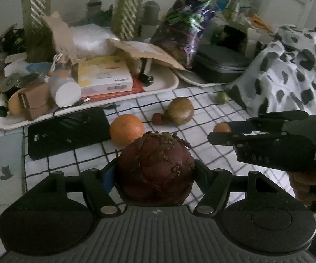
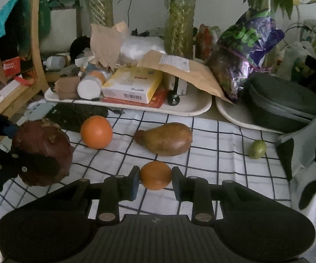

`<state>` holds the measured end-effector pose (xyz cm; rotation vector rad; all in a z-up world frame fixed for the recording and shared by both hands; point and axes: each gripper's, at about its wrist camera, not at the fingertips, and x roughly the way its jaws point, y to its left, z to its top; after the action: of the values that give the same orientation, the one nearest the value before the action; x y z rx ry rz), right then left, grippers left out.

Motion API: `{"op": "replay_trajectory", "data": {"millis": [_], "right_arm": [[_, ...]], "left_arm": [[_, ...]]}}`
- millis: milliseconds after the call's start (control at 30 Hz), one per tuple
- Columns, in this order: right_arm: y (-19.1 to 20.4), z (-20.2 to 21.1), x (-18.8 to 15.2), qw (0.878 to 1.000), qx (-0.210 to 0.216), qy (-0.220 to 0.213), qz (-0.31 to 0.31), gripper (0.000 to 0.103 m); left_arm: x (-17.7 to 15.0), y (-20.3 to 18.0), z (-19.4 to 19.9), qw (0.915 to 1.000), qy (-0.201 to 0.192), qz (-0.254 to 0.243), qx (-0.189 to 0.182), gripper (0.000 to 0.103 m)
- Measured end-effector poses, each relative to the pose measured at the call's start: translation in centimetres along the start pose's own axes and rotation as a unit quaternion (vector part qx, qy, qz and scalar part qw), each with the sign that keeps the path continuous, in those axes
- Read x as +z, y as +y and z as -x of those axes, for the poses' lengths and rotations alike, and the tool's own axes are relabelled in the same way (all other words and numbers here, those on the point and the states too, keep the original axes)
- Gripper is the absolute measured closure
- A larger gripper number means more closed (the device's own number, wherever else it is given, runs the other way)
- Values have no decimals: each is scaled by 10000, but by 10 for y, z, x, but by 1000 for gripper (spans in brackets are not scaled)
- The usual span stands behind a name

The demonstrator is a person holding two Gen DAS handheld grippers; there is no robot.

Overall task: Organize fruits
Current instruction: 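Carry the dragon fruit and tangerine onto the white plate and release them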

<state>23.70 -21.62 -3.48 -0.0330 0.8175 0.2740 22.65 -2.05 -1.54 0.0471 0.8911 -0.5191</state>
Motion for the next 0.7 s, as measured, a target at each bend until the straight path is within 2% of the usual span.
{"op": "replay_trajectory", "data": {"millis": [367,700], "right_arm": [[8,43,-25,9999,120,-53,-38,71],[17,73,-42,9997,205,-103,-98,71]], "left_arm": [[-22,-21,36,9996,-226,36,-179,35],[-52,-51,58,9980,-231,-255,-534,35]]}}
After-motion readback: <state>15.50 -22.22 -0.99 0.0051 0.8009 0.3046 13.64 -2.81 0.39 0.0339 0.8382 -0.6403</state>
